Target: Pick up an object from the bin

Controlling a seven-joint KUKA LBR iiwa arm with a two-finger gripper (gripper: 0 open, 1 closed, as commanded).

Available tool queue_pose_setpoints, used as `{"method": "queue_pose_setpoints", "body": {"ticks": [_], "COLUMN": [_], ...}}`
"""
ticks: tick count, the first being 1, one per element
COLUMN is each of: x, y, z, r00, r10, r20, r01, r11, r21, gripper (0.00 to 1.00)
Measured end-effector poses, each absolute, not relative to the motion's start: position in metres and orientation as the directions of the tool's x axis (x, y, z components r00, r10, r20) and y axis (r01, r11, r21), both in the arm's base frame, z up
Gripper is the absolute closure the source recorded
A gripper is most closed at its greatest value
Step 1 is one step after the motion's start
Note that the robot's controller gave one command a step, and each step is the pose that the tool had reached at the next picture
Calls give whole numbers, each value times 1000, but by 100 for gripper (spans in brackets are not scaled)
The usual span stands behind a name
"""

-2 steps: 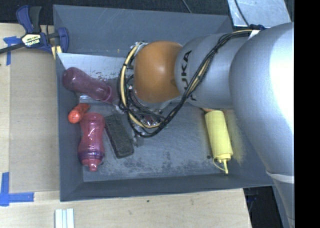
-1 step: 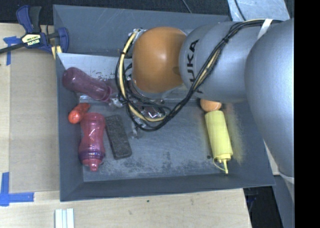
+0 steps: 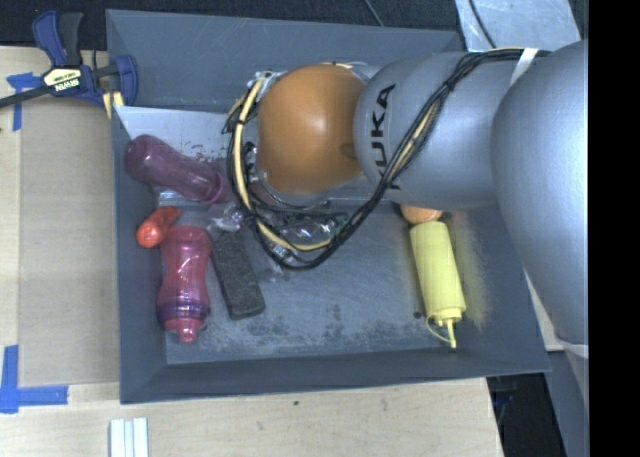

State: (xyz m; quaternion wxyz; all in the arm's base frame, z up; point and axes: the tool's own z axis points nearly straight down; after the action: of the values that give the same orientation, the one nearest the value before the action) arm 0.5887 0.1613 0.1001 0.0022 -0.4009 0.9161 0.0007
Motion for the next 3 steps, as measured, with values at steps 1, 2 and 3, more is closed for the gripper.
{"method": "queue_pose_setpoints", "body": {"ticks": [1, 2, 3], "x": [597, 609, 609], "y": [163, 146, 146], "z": [73, 75, 75], "r00": [-596, -333, -333], "r10": [-803, -943, -943], "r20": [-17, -19, -20], "r01": [-803, -943, -943], "r11": [596, 333, 333], "r21": [-10, -16, -16], "gripper": [0, 100, 100]}}
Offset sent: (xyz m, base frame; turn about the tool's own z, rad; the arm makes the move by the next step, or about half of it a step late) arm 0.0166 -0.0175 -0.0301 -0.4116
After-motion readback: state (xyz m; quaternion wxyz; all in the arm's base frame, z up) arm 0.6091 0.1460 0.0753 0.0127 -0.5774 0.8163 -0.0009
